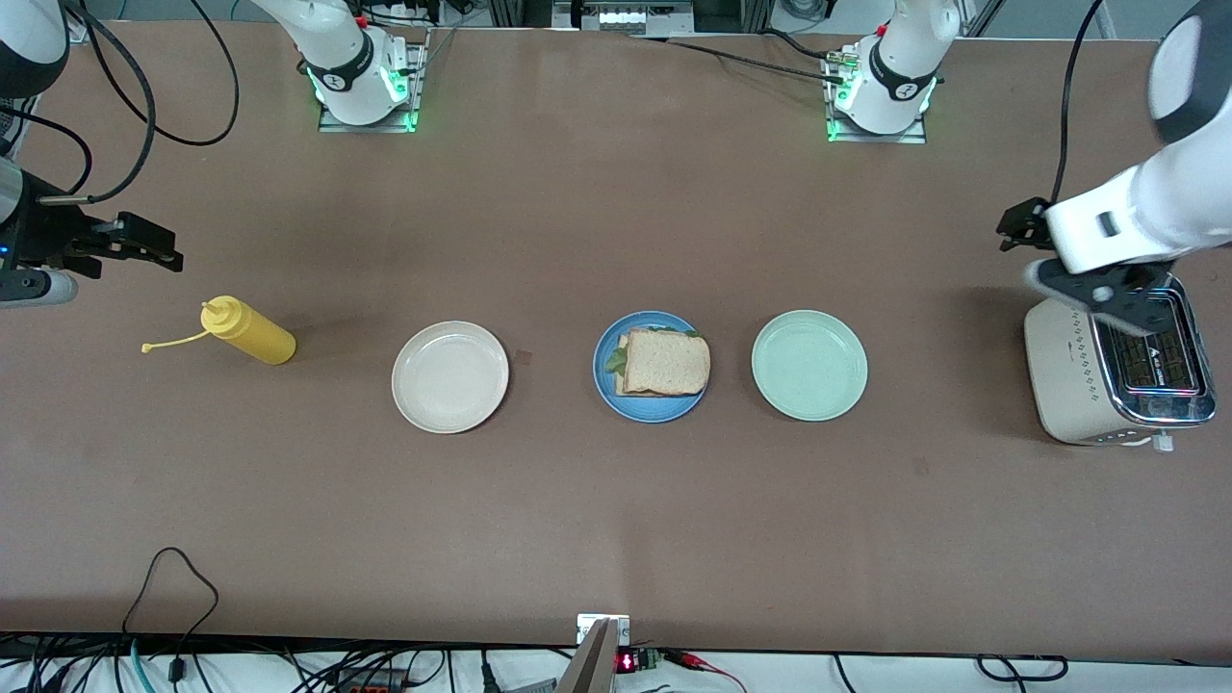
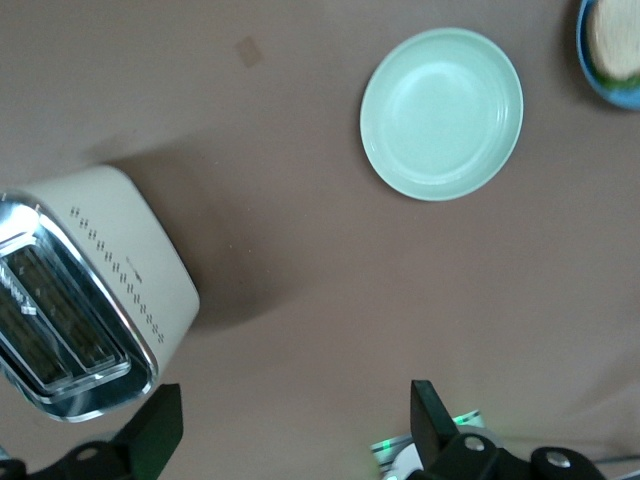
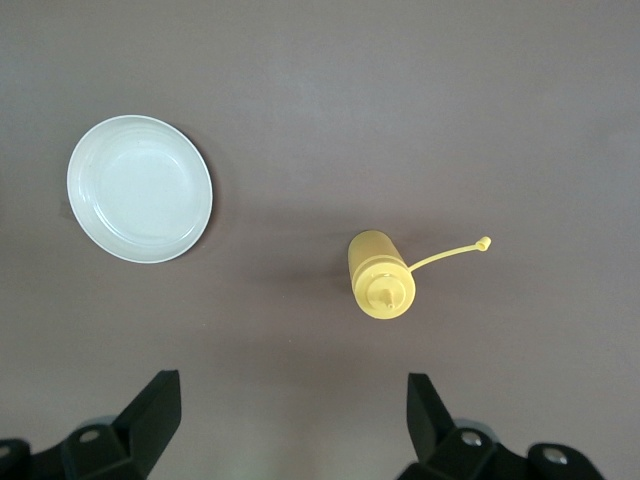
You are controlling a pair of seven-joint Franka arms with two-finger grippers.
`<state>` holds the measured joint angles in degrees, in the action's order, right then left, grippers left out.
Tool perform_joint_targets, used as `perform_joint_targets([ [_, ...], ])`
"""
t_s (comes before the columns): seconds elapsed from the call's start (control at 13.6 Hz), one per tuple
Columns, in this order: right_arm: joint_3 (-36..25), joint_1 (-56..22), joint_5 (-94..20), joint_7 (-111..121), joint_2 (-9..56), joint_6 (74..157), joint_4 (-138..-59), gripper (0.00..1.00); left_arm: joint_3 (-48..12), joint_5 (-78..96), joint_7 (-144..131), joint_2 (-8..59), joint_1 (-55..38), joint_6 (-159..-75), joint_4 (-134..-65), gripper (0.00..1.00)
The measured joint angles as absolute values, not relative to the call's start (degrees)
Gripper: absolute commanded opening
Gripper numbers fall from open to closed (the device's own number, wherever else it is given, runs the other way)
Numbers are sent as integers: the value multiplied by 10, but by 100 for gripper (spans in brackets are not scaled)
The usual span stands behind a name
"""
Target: Make sandwich in blue plate with both arms
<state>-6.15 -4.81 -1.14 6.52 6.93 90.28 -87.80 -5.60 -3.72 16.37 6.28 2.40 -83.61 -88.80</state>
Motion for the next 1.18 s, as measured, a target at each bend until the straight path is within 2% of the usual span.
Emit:
perform_joint_targets([
  [0.15,-62,-48,-11,64,69,903,-878,100,-16,-27,106,27,-2,-885,-916,100],
  [0.44,-63,-48,-11,63,69,904,-878,100,-9,-24,79,-20,-7,-938,-985,100],
  [1.18,-63,-48,-12,63,69,907,-878,100,-7,-2,27,-21,-19,-946,-994,100],
])
